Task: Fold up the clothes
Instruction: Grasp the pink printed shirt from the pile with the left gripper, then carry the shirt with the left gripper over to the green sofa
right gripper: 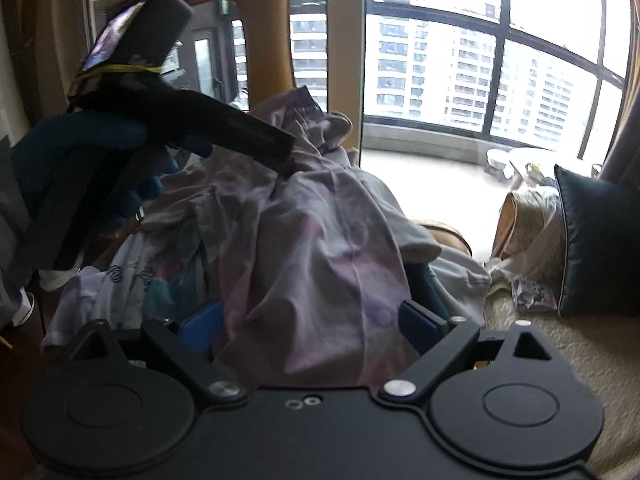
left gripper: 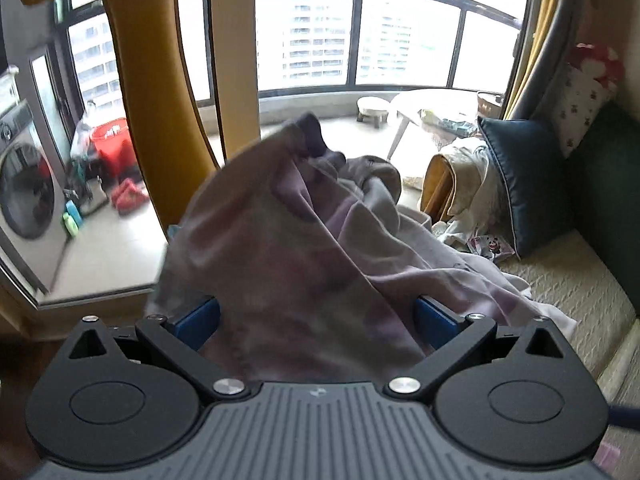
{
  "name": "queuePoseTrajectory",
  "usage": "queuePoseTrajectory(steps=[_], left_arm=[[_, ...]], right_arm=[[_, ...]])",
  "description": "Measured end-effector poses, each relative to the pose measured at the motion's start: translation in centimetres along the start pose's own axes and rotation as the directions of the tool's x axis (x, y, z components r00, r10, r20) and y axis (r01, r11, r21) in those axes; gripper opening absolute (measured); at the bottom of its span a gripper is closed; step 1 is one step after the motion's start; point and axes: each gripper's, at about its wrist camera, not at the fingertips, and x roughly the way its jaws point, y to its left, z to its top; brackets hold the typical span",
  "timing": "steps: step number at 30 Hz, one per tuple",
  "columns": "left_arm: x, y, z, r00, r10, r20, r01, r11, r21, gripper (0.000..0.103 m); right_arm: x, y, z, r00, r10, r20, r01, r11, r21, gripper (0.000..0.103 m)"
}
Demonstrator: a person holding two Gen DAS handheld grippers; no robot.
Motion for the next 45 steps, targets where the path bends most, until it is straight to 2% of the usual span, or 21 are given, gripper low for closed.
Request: queuePoseTrajectory(steps=[2,4,8,11,13,15,18,23,24,25,28,29,31,33,38,42,44,45], left_arm=[[1.1,0.1,0.2,1.0,-0.006,-0.007,0.006,1.0,-0.027,0.093],[1.0,0.5,0.2,0.999,-0.037,-0.009,0.037,0.998,-0.046,0.074],[0.4,0.9,0.3,0.998,-0.056,0.002,0.056,0.998,-0.039,0.067],[-0.5,2.0,1.2,0.997,-0.075,0.03,0.077,0.994,-0.072,0.069],[-1.0,3.0,2.2,0.995,-0.084,0.049,0.088,0.991,-0.096,0.089],[-0.9,3.7,3.0,0.996,-0.068,0.064,0.076,0.988,-0.132,0.094],[-0.2,4.0,4.0,0.996,-0.048,0.081,0.06,0.985,-0.161,0.095],[3.2,3.2,4.4,0.997,0.068,0.036,-0.062,0.987,-0.15,0.096],[3.6,3.1,4.3,0.997,0.071,0.039,-0.065,0.986,-0.152,0.09],[3.9,2.9,4.3,0.997,0.069,0.043,-0.061,0.986,-0.154,0.069],[3.1,2.5,4.3,0.998,0.019,0.068,-0.008,0.987,-0.162,0.031],[2.2,2.3,4.4,0.996,0.017,0.087,-0.003,0.988,-0.155,0.021],[0.5,1.8,4.6,0.992,0.012,0.126,0.006,0.99,-0.14,0.009],[-1.2,1.3,4.7,0.986,0.006,0.164,0.015,0.992,-0.124,0.001],[-5.5,0.1,5.2,0.966,-0.011,0.258,0.034,0.996,-0.084,0.001],[-8.4,-1.8,5.9,0.957,-0.011,0.29,0.025,0.999,-0.042,0.001],[-9.4,-2.7,5.7,0.953,-0.034,0.302,0.044,0.999,-0.028,0.001],[-9.8,-3.4,5.5,0.95,-0.048,0.307,0.056,0.998,-0.015,0.001]], right_arm=[[0.3,0.3,-0.3,1.0,0.006,-0.004,-0.006,1.0,-0.017,0.103],[0.5,0.7,-0.7,1.0,0.01,-0.008,-0.01,0.999,-0.043,0.103],[1.3,1.1,-1.1,1.0,0.001,-0.019,-0.002,0.998,-0.061,0.103],[1.5,0.9,-1.2,1.0,0.002,-0.027,-0.003,0.999,-0.052,0.103],[1.4,0.6,-1.0,0.999,0.015,-0.031,-0.016,0.999,-0.044,0.103],[1.3,0.5,-1.0,0.999,0.021,-0.036,-0.023,0.999,-0.043,0.103],[1.4,0.2,-0.9,0.999,0.031,-0.039,-0.032,0.999,-0.022,0.103],[1.2,0.1,-0.8,0.999,0.03,-0.037,-0.03,1.0,-0.004,0.103],[1.0,0.1,-0.8,0.999,0.03,-0.034,-0.03,1.0,-0.002,0.103],[0.9,0.0,-0.8,0.999,0.03,-0.032,-0.03,1.0,0.0,0.103],[0.3,-0.2,-0.9,0.999,0.036,-0.023,-0.036,0.999,0.006,0.103],[0.1,-0.3,-1.0,0.999,0.044,-0.017,-0.043,0.999,0.005,0.103],[-0.6,-0.2,-1.0,0.999,0.049,-0.004,-0.05,0.999,-0.007,0.103],[-1.6,0.0,-1.1,0.999,0.039,0.023,-0.038,0.999,-0.031,0.103],[-6.4,-0.7,-1.1,0.99,-0.021,0.143,0.032,0.997,-0.076,0.103],[-10.7,-2.4,-0.8,0.968,-0.09,0.236,0.104,0.993,-0.048,0.103],[-13.1,-3.4,-0.9,0.953,-0.115,0.279,0.124,0.992,-0.014,0.103],[-14.4,-3.8,-1.2,0.946,-0.129,0.297,0.139,0.99,-0.012,0.083]])
